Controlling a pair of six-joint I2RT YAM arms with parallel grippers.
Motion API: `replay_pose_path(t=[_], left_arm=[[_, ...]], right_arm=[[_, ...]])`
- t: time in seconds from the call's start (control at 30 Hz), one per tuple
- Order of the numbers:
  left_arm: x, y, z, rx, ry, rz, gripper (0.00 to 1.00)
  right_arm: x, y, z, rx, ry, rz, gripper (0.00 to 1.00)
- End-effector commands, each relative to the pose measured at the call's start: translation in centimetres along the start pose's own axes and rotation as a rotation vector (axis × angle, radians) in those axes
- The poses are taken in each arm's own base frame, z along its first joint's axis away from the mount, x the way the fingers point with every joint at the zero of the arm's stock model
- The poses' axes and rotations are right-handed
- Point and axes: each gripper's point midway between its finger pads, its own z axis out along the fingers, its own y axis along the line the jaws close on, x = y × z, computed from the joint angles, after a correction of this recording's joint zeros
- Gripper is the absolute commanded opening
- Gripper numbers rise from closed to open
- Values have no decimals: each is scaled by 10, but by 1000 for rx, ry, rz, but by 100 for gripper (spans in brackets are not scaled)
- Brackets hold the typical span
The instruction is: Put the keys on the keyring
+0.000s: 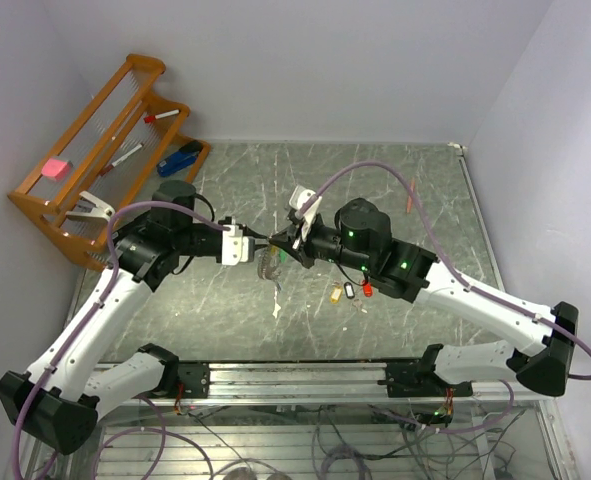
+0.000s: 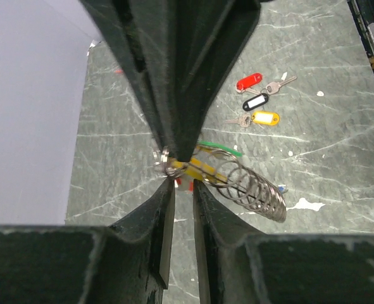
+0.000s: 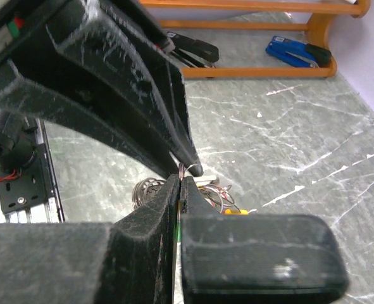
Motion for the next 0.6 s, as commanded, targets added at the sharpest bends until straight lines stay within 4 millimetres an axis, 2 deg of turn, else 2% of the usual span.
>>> replay_pose_path(t=[0.0,0.3,0.57], left_arm=[[-25,24,-6,-62,-32,52,28],[-34,23,-9,-56,-50,47,28],[-29,20,-12,-53,-19,41,27]], right_arm=[[-23,3,-10,-8,-112,-27,0],[-24,4,-11,-20,-116,-49,0],[-22,1,-11,-4,-104,-58,0]])
